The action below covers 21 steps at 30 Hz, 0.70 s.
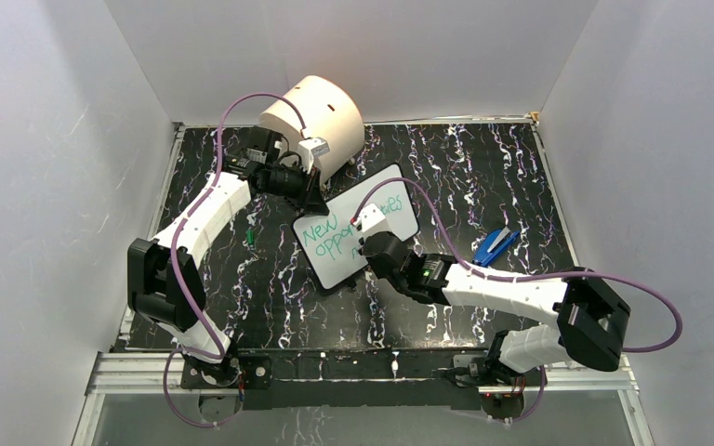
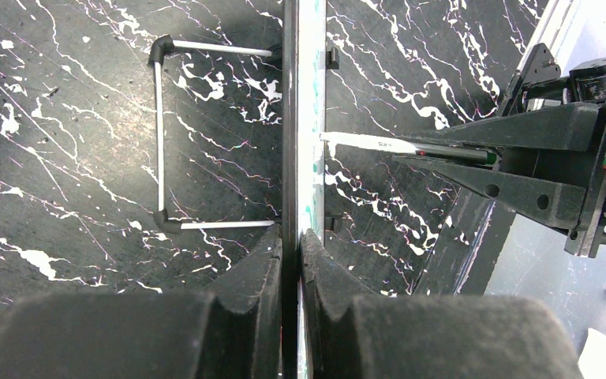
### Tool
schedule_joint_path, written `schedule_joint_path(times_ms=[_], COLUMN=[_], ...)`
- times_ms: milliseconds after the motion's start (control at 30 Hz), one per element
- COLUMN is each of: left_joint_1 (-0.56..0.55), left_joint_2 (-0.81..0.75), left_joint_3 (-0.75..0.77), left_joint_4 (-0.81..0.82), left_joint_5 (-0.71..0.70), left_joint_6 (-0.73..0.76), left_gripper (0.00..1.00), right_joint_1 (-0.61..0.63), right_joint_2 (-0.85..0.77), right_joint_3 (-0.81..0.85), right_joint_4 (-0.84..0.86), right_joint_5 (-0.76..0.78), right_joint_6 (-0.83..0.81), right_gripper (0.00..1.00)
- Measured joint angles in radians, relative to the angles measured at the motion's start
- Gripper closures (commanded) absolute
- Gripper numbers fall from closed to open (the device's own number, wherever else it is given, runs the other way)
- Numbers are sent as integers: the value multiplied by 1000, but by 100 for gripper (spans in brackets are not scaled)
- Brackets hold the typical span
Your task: Write a sentence on the whiteboard
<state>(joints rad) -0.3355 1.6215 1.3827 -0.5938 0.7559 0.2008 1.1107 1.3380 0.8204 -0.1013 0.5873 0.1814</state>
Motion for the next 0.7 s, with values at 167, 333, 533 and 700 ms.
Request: schedule_joint_path(times_ms=[167,333,533,700], left_joint_1=[0,0,0,0], left_joint_2=[0,0,0,0], left_joint_3=[0,0,0,0], left_joint_4=[0,0,0,0], left_joint_5=[0,0,0,0], left_joint_6=[0,0,0,0], left_gripper=[100,100,100,100], right_joint_1=[-1,-1,-1,-1], right_joint_2=[3,10,12,13], right_joint_3=[0,0,-19,-20], right_joint_4=[-1,-12,-32,-34], right_joint_5=[-3,-5,-14,-14], right_joint_6=[0,3,7,8], right_gripper=[100,100,100,100])
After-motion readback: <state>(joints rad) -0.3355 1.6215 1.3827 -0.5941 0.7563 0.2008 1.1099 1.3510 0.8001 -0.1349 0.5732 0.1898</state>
